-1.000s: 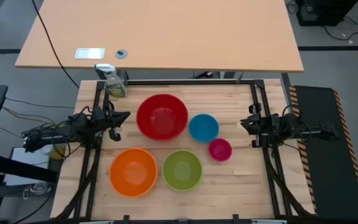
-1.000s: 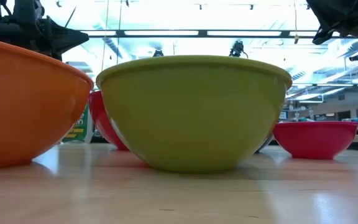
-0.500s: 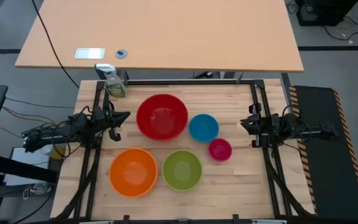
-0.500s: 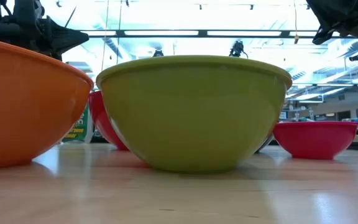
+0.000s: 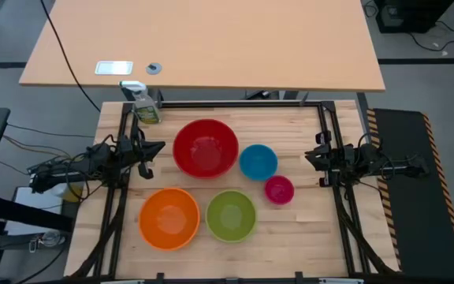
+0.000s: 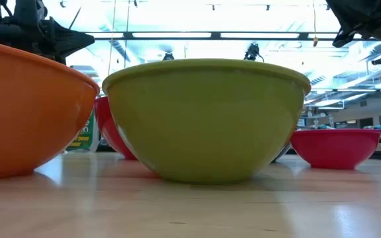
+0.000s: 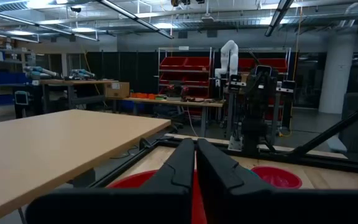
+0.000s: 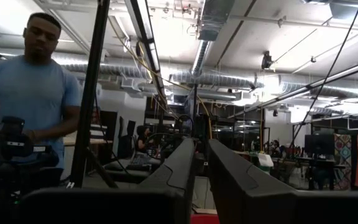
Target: Nest bowls inside each other
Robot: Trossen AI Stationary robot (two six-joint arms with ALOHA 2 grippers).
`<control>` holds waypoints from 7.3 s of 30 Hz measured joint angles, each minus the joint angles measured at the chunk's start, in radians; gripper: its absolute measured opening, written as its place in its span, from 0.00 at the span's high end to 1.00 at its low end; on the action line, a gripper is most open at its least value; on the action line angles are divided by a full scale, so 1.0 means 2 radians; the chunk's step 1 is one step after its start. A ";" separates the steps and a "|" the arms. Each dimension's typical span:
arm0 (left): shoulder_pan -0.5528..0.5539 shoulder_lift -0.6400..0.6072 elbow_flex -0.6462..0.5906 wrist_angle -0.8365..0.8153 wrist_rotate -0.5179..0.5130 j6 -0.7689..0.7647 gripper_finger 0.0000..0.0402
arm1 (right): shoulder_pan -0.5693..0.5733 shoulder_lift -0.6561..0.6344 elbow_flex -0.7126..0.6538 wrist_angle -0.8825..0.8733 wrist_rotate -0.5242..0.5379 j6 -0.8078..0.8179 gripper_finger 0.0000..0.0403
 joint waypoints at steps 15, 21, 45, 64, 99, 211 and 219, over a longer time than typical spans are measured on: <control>0.000 0.000 0.000 0.000 0.000 0.000 0.94 | 0.000 0.000 0.000 0.000 0.000 0.000 0.86; 0.000 0.000 0.000 0.000 0.000 0.000 0.94 | 0.000 0.000 0.000 0.000 0.000 0.000 0.86; 0.000 0.000 0.000 0.000 0.000 0.000 0.94 | 0.000 0.000 0.000 0.000 0.000 0.000 0.86; 0.000 0.000 0.000 0.000 0.000 0.000 0.94 | 0.000 0.000 0.000 0.000 0.000 0.000 0.86; 0.001 0.000 0.000 0.154 -0.014 -0.317 0.94 | 0.000 0.001 0.000 0.021 0.379 0.482 0.86; -0.045 0.337 0.438 -0.388 0.118 -0.345 0.68 | 0.087 1.131 1.021 -0.592 -0.006 0.531 0.60; -0.045 0.336 0.438 -0.404 0.122 -0.337 0.68 | 0.091 1.131 1.021 -0.551 -0.011 0.542 0.60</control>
